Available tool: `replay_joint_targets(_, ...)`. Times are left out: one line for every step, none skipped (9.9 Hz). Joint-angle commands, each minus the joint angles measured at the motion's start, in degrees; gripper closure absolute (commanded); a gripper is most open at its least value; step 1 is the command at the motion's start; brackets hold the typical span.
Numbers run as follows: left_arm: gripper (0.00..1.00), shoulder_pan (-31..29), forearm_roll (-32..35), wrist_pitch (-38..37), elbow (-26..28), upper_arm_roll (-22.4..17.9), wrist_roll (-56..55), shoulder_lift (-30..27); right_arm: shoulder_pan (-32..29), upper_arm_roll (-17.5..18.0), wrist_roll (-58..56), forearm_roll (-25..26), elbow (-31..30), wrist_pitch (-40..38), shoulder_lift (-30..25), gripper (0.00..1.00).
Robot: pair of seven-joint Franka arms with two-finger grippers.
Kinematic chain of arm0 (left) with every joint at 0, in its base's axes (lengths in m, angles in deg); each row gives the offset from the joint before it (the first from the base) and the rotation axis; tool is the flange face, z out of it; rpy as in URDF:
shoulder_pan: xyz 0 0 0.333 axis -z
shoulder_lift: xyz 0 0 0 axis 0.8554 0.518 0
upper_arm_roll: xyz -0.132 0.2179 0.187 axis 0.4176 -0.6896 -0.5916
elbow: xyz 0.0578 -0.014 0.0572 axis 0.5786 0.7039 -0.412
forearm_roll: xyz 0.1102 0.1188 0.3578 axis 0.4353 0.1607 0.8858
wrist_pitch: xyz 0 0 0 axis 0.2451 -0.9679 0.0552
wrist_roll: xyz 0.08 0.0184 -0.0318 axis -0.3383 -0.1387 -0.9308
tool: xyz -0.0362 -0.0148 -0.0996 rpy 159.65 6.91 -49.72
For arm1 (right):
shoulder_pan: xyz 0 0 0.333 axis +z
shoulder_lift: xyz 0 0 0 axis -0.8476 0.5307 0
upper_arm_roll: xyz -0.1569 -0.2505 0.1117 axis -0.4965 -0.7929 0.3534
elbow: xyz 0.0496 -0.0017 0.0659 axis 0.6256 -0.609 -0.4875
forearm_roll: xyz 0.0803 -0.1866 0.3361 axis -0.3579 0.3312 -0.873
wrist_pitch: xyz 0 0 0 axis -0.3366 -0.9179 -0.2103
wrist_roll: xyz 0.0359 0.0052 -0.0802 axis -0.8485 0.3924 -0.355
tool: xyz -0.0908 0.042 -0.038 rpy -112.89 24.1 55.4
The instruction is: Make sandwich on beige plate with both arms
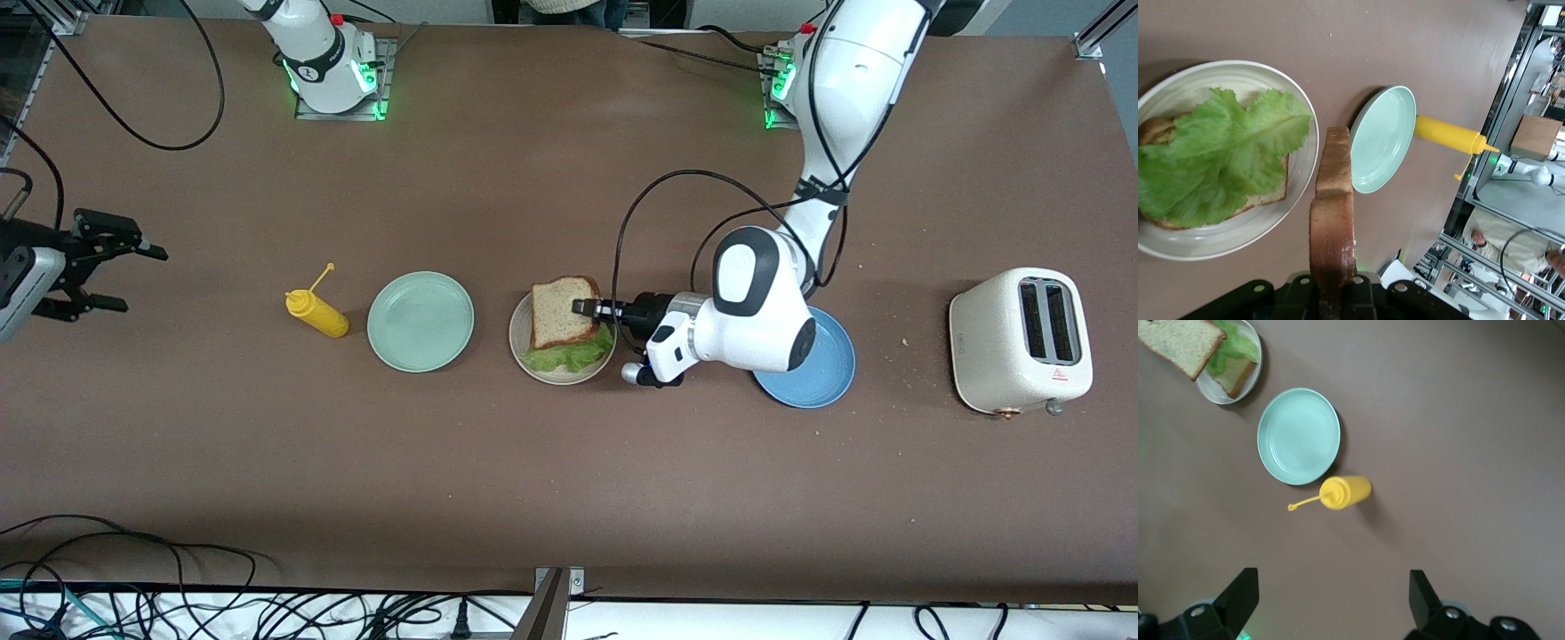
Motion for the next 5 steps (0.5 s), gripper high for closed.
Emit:
replay_joint_targets(1.0, 1.5, -3.1, 4.2, -0.3, -0.7, -0.4, 1.5, -3.1, 7.8, 15.7, 8.9, -8.5, 1.6, -10.4, 0.0)
replay_joint_targets(1.0, 2.3, -3.5, 5.6, -0.5, -0.7, -0.2, 2.5, -3.9, 11.3, 23.3, 12.9, -10.6, 1.2, -13.4, 0.0)
replay_joint_targets(1.0, 2.3, -3.5, 5.9, -0.6, -0.7, 0.2, 2.9, -3.9, 12.5, 31.4, 14.7, -11.8, 1.0, -15.4, 0.0)
replay_joint_targets(1.0, 2.3, -3.2, 5.9, -0.6, -0.7, 0.3, 3.2, -3.9, 12.6, 36.7, 15.3, -11.7, 0.1, -15.8, 0.0)
replay_joint_targets(1.0, 2.3, -2.8, 5.9, -0.6, -0.8, 0.3, 3.3, -4.1, 12.5, 37.9, 15.5, -11.5, -0.5, -16.4, 0.0)
